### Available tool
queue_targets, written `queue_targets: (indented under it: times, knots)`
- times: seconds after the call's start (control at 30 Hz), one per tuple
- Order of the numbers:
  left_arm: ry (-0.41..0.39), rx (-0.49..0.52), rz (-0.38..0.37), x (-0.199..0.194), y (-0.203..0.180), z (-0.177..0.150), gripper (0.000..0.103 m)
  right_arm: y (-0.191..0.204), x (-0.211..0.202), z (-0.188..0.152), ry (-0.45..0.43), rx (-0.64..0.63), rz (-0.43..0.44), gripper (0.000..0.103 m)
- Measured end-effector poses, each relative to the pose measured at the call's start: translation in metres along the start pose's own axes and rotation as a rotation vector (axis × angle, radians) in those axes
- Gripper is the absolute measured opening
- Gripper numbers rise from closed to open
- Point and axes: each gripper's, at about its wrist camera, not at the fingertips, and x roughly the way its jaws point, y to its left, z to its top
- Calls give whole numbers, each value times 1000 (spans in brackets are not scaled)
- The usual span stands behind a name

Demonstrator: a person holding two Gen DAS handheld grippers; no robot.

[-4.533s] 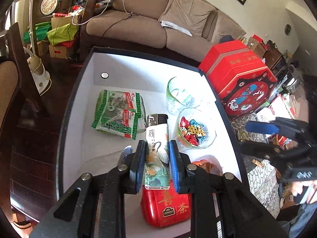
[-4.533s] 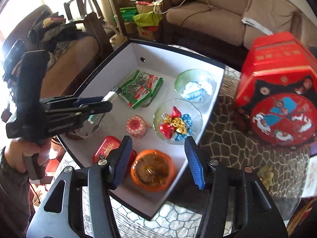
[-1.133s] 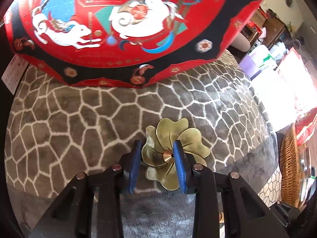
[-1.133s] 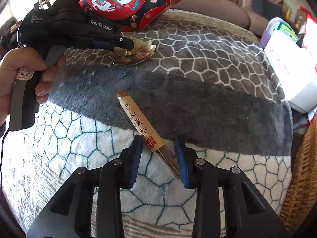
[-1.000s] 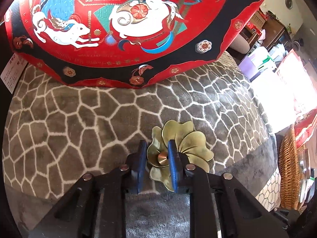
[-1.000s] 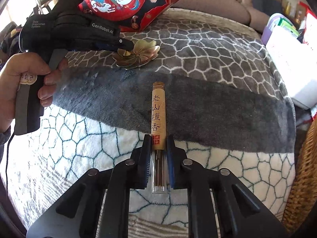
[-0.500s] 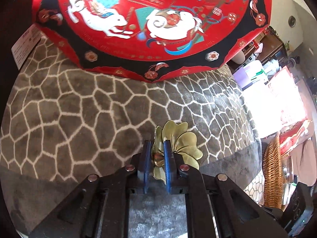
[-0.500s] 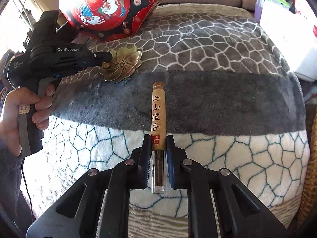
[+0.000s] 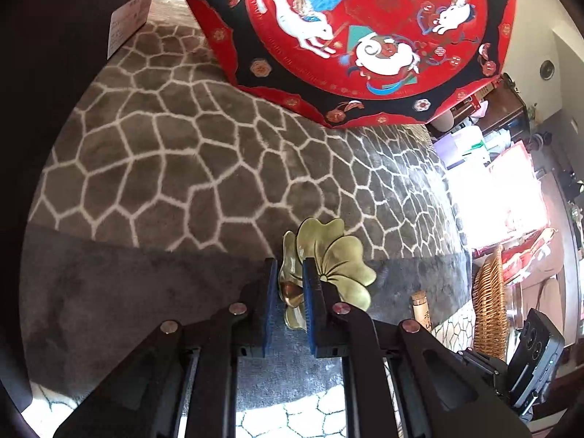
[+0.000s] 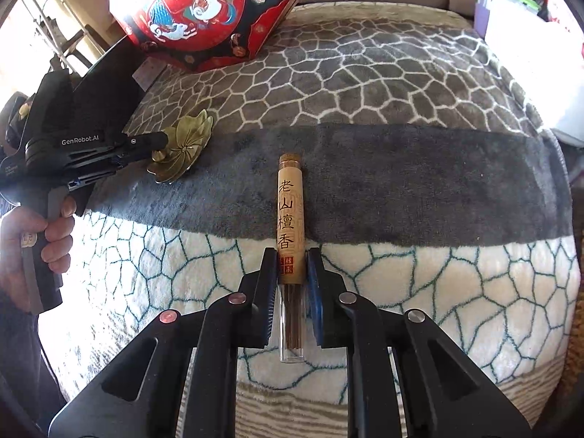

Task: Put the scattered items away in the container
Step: 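Lift the gold dish with the left tool while the right tool lifts the incense tube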

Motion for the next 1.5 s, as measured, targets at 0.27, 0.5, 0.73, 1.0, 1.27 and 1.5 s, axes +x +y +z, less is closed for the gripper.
queue_targets:
  times: [0.27, 0.5, 0.73, 1.0, 1.27, 1.5]
  knots:
    - [40, -10, -8, 6, -9, 8, 21, 0, 1, 0, 1, 0, 4, 16]
    - [-15, 1, 23, -10, -11, 1, 43, 0, 1, 0, 3, 2, 2, 16]
    - [10, 58, 99, -14, -4, -7, 29, -1, 1, -1, 0, 6, 3, 16]
    - [12, 222, 288, 7, -46, -7, 31, -1, 1, -1, 0, 10, 9, 16]
    - [19, 199, 263, 11, -50, -9, 41, 0, 0, -1, -3, 15, 3, 16]
    - [62, 114, 193, 8, -33, -3, 8, 4, 2, 1, -8, 6, -19, 16]
